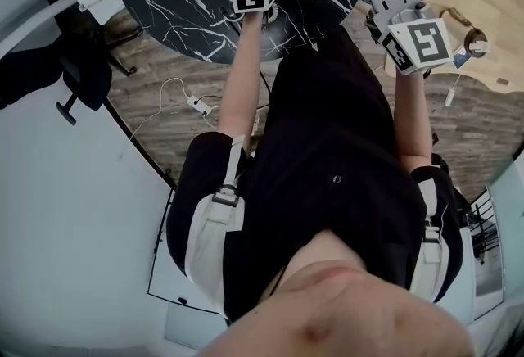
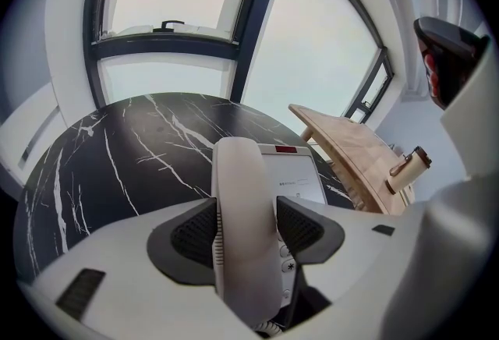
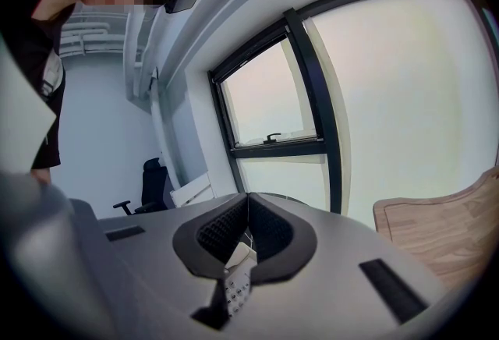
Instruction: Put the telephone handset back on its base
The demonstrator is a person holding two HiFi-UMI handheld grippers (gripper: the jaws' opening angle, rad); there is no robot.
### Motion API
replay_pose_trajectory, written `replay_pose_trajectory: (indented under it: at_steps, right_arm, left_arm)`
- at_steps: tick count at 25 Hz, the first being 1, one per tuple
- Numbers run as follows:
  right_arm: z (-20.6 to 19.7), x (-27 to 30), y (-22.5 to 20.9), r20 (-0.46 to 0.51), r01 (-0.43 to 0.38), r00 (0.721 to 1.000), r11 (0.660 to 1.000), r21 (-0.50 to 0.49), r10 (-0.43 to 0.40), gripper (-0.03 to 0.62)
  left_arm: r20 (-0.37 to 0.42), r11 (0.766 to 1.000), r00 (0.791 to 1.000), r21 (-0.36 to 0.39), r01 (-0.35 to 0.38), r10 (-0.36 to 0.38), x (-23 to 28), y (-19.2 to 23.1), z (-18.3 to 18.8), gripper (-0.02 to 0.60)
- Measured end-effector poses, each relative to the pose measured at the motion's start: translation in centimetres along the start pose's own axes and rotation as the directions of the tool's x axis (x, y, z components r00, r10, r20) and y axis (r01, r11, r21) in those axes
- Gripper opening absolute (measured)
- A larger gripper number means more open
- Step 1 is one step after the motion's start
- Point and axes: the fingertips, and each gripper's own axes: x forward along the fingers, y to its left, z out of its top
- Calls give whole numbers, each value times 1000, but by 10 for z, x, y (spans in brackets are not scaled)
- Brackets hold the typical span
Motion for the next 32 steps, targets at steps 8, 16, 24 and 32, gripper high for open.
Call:
replay_pose_trajectory:
  at_steps: [8,16,24,32]
  right_arm:
    - [3,-8,6,17,9,1000,1000,-4,-9,31]
    - [9,-25,32,61,15,998,1000,-22,-13,31]
    - [12,-49,68,100,34,994,999,-20,-31,31]
    - [28,-70,97,171,46,985,997,-61,-35,31]
  left_arm:
    - [16,1000,1000,7,0,-1,-11,-1,1,258]
    - [92,1000,996,23,6,-8,-49,-5,6,255]
    - [229,998,972,46,43,-52,-122,-25,16,222]
    - [424,989,904,148,-2,-62,-214,-43,47,146]
